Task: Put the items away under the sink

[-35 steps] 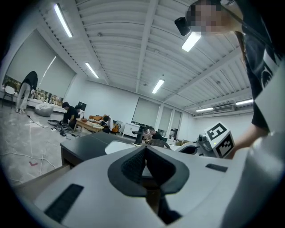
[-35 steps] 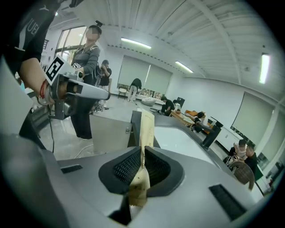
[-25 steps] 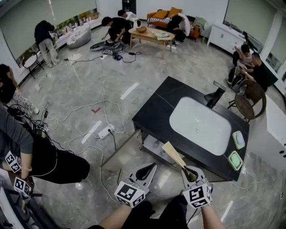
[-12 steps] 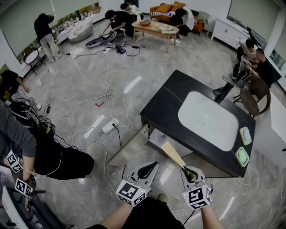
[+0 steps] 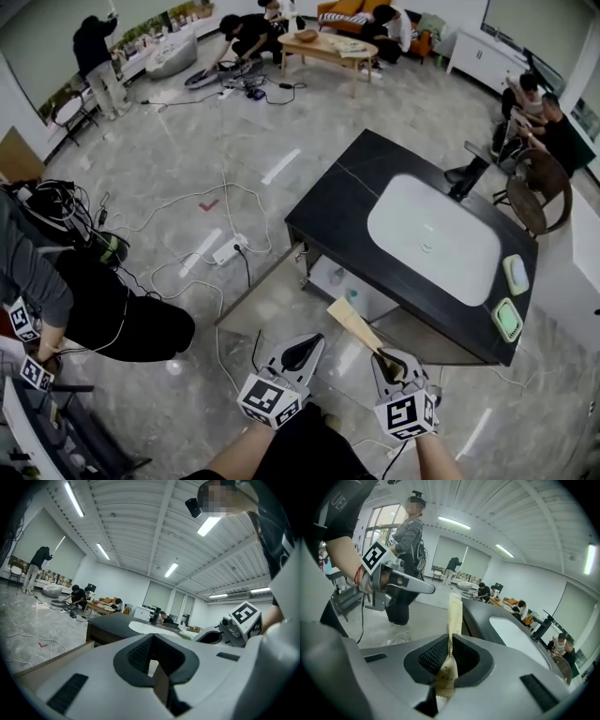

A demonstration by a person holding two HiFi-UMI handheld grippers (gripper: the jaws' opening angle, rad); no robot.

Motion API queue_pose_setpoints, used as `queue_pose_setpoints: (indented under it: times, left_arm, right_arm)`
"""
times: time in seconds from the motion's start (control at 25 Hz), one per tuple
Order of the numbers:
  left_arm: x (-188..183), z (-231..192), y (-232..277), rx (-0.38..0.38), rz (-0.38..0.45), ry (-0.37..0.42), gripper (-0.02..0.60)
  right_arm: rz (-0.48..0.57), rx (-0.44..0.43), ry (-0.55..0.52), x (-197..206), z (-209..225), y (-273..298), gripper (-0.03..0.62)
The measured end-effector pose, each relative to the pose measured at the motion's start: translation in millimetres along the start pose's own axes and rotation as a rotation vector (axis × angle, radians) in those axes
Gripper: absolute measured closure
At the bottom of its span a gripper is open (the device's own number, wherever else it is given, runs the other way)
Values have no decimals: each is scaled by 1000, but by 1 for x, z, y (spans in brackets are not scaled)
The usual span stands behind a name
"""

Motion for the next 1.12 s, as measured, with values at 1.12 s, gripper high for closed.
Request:
queue_pose_setpoints:
  times: [1.12]
  left_arm:
    - [107, -71, 25, -51, 18, -24, 574]
  right_arm:
    - [-27, -40, 54, 68, -48, 87, 548]
Point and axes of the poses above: the fingertips, and each gripper's own axes: y forward along the fingers, z to its right, x out of its underside, the point moved 3 cm from there along -y, backward along the fingers, and after that the axes turned 10 degrees about x, right-handed, at the moved point
